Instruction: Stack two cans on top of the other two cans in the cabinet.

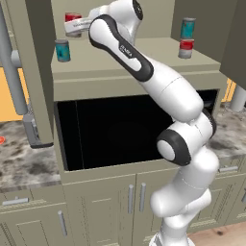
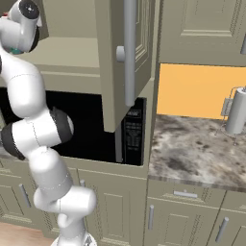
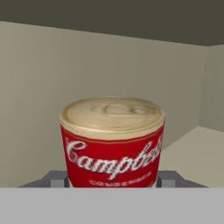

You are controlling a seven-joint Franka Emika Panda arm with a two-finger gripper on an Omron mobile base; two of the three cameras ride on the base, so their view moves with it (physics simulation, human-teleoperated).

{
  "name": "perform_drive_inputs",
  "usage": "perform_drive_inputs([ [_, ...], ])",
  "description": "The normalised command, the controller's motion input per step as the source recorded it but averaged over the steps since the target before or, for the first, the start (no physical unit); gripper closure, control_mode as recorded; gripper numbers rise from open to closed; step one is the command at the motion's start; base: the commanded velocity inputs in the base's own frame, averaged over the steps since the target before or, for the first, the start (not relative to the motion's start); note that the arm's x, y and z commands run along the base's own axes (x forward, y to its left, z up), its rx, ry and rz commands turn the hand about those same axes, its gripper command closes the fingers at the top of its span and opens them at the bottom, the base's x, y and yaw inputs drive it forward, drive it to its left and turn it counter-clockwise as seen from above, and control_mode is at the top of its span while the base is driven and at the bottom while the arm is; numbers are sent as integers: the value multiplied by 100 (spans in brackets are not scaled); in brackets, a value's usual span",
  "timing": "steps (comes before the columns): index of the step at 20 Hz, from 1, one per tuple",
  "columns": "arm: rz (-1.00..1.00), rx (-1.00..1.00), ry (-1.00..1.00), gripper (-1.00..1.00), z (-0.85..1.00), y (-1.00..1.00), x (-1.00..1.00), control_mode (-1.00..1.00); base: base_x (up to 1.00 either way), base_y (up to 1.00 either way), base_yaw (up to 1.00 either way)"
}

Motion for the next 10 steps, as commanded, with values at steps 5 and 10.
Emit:
perform_drive_inputs([
  [5,0,0,0,100,-4,14,15,-100,0,0,0],
  [10,0,-3,0,100,-4,18,11,-100,0,0,0],
])
